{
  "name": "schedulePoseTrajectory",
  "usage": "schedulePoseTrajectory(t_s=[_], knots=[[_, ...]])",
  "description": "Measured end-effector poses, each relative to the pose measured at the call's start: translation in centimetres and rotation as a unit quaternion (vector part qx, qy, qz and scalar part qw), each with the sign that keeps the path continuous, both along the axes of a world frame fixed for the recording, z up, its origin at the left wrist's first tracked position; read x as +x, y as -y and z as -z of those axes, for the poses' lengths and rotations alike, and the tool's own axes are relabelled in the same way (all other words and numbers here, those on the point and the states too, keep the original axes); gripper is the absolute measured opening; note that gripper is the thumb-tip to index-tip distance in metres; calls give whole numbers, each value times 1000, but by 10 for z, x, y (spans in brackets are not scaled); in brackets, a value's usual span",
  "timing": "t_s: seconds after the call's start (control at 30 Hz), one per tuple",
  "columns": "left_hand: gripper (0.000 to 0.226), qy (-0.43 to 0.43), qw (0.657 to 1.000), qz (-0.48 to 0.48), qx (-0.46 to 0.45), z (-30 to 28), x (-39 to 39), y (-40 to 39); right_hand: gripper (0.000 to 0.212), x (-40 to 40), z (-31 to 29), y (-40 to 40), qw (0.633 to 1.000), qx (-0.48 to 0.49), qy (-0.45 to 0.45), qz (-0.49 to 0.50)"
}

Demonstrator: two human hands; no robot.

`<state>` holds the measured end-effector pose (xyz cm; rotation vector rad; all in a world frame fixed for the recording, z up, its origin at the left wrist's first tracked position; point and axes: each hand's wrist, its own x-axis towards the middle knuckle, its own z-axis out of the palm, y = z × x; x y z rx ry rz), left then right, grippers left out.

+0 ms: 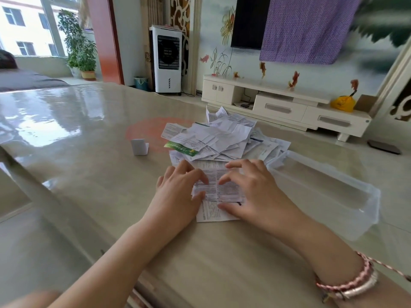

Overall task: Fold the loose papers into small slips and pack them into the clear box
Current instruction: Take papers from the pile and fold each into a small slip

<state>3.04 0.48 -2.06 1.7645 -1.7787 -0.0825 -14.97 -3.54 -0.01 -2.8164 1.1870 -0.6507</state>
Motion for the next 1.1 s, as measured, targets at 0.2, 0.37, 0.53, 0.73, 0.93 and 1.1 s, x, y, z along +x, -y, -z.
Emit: schedulePoseTrajectory(t_s=[0.2, 0.37, 0.53, 0.73, 0.93, 1.1], knots=[[25, 11, 999, 46, 11, 4, 3, 0, 29, -4, 2, 4, 998, 29, -50, 3], [15, -4, 999, 31, -12, 4, 10, 3, 13, -3, 1, 2, 997, 66, 34, 33], [4, -97, 994, 31, -31, 2, 11, 4, 7, -1, -1, -1, 983, 106, 136, 68], [41, -52, 999, -10, 11, 5, 10, 2, 33, 2, 4, 3, 992, 94, 34, 74], [25, -23, 1000, -15, 9, 4, 8, 1, 23, 2, 0, -2, 999, 44, -28, -3], [26, -28, 999, -28, 12, 5, 10, 2, 24, 2, 2, -4, 999, -2, -46, -7]])
